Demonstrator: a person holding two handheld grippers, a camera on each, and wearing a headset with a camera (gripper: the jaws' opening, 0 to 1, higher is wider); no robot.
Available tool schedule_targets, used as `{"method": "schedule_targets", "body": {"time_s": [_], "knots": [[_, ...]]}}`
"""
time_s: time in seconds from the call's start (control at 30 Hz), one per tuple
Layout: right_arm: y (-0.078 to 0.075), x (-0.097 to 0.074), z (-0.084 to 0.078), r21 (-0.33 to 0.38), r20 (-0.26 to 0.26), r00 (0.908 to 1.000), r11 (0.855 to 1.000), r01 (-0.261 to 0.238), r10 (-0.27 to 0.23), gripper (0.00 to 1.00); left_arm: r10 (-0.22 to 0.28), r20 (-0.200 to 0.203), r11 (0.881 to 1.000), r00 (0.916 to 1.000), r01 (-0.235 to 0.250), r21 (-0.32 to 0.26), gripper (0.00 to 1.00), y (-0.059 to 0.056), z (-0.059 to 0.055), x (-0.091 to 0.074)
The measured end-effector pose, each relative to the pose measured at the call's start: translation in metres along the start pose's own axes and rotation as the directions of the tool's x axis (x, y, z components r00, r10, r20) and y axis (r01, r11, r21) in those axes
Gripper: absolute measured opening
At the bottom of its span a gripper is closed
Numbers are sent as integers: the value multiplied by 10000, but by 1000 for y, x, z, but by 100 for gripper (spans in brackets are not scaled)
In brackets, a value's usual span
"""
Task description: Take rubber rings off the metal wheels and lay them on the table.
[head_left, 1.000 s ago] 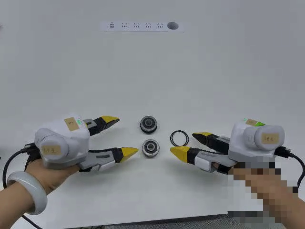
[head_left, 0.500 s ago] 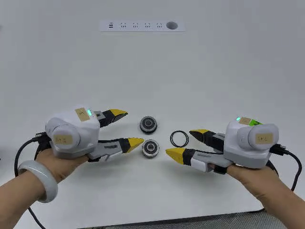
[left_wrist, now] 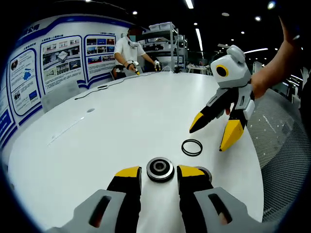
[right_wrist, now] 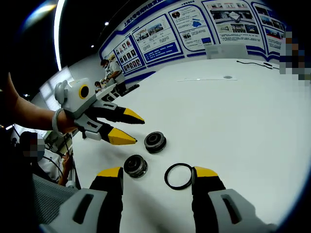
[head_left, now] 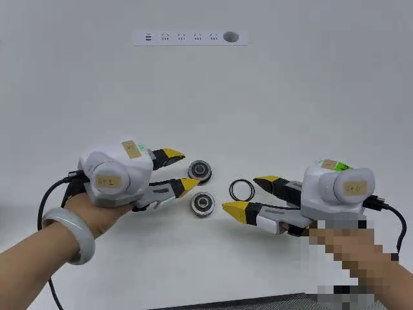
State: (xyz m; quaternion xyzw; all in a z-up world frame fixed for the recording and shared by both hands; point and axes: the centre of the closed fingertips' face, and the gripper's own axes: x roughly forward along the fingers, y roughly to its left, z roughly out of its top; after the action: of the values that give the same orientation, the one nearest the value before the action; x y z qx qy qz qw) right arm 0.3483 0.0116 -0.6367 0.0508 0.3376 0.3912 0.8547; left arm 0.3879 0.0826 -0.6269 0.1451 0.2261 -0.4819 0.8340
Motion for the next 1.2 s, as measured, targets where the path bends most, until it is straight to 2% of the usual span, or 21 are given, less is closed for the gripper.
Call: {"method": "schedule_targets", "body": {"time_s": [0.17, 0.43, 0.6, 0.97, 1.2], "knots": [[4, 1, 2, -433, -13, 10000, 9990, -48, 48, 59, -47, -284, 9999, 9996, 52, 150, 28, -1, 0, 9], [3, 0, 3, -459, -12, 10000, 9989, -48, 48, 58, -183, -735, 9985, 9971, 220, 510, 22, -4, -5, 19], [3, 0, 4, -431, 44, 10000, 9990, -85, 87, 59, -197, -815, 9989, 9965, 232, 418, 23, -2, -5, 22], [1, -2, 5, -439, 124, 9999, 9990, -19, 25, 59, -279, -1212, 9989, 9922, 322, 338, 18, -2, -13, 27], [1, -1, 1, -318, 61, 10000, 9995, -40, 42, 58, -307, -1208, 9992, 9922, 336, 218, 17, -1, -13, 28]]}}
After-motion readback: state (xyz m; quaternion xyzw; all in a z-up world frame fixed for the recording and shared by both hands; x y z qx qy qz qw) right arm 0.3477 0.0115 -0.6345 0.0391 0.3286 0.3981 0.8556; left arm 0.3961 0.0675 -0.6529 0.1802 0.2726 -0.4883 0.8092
